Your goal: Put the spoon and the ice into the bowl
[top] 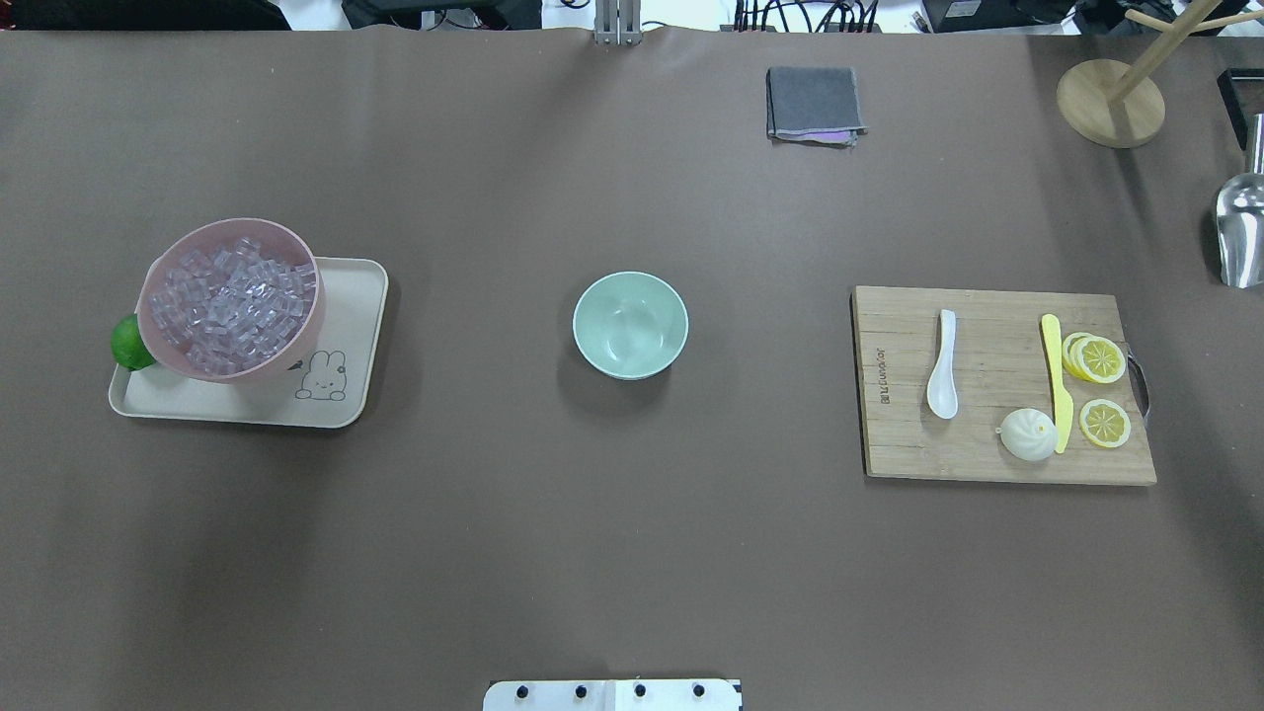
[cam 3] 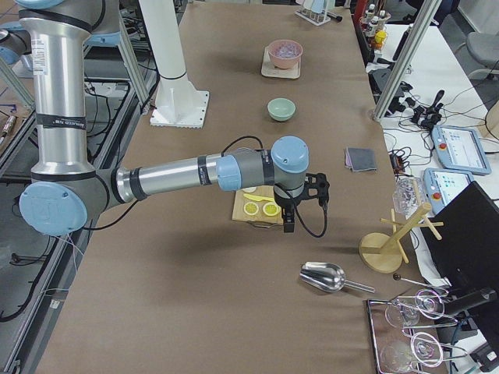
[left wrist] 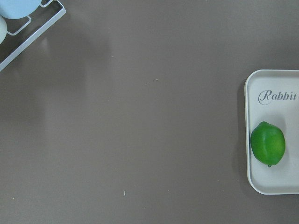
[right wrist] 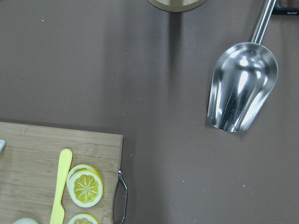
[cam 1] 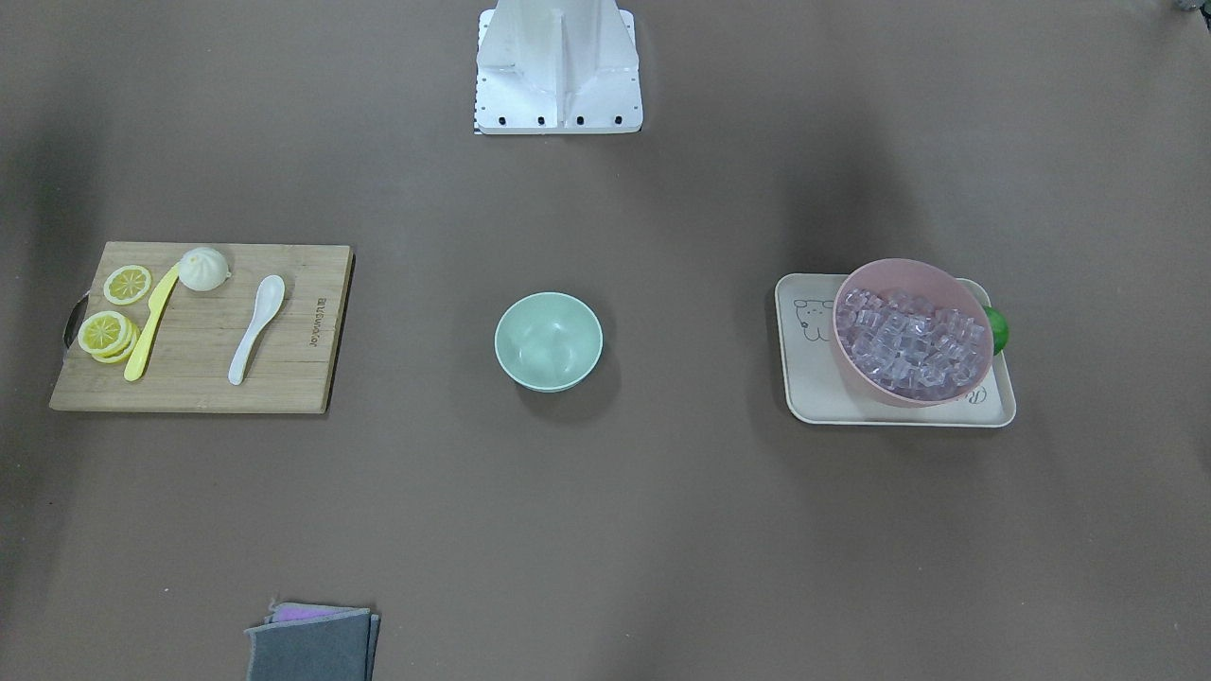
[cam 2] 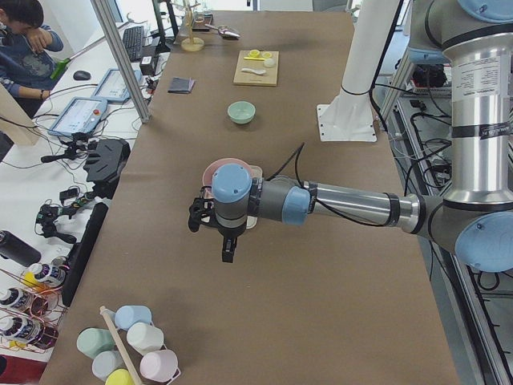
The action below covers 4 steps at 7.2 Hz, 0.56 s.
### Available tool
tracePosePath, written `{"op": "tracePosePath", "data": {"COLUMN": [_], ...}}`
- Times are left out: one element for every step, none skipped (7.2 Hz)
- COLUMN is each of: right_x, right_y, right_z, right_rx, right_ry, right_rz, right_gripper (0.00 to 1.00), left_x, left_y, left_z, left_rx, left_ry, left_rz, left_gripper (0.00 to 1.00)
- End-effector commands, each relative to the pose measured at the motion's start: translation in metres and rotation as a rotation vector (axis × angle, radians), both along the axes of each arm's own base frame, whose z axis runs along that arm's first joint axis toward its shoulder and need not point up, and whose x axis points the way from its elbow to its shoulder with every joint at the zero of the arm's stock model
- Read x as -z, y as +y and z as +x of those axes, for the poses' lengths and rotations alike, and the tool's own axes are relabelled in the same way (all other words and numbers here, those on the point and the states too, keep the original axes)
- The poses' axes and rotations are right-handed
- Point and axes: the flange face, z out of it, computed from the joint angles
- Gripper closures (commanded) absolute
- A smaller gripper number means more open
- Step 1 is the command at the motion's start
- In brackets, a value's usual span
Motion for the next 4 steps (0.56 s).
{"op": "tracePosePath", "data": {"right_x": [0.018,0.037,0.055,0.064], "right_y": [-0.001,-0.003,-0.004,-0.003], "right_z": [-0.018,-0.038,-0.07,-0.114], "right_rx": [0.036,0.002,-0.019,-0.055], "right_ry": [-0.017,-0.028,-0.034,-0.026], "right_rz": [0.031,-0.017,-0.001,-0.014], "right_gripper": [0.0,0.0,0.0,0.0], "left_x": [0.005,0.012,0.031,0.052], "left_y": [-0.005,-0.011,-0.023,-0.032], "left_z": [0.002,0.005,0.017,0.025], "left_rx": [-0.003,-0.009,-0.033,-0.04], "left_ry": [0.0,0.002,0.015,0.051], "left_rz": [0.016,0.031,0.066,0.095], "left_gripper": [0.02,0.02,0.02,0.02]}}
